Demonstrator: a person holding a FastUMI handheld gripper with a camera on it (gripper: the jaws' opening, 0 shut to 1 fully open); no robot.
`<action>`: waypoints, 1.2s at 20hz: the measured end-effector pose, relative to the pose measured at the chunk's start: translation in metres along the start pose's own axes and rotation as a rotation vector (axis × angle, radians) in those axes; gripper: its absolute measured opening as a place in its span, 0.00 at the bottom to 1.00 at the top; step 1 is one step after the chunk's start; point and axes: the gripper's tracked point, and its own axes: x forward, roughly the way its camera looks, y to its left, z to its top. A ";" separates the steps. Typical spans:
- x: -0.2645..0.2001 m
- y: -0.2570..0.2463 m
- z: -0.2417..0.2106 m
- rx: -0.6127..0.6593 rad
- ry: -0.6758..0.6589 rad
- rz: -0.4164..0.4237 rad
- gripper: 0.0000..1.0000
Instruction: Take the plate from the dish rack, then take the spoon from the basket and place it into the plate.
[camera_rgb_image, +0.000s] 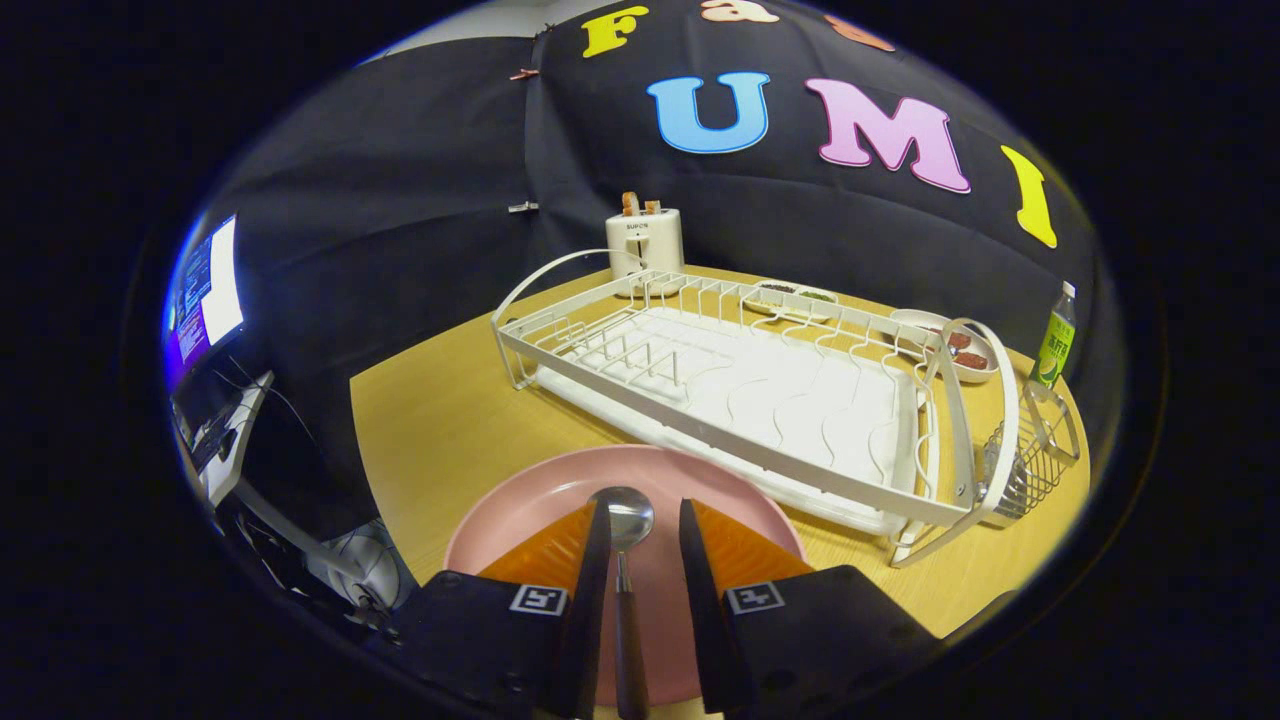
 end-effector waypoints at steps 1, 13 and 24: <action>-0.002 0.001 0.002 0.005 0.002 0.001 0.50; -0.046 0.007 0.066 0.070 -0.037 -0.067 0.99; -0.129 -0.067 0.194 0.100 -0.184 -0.271 0.99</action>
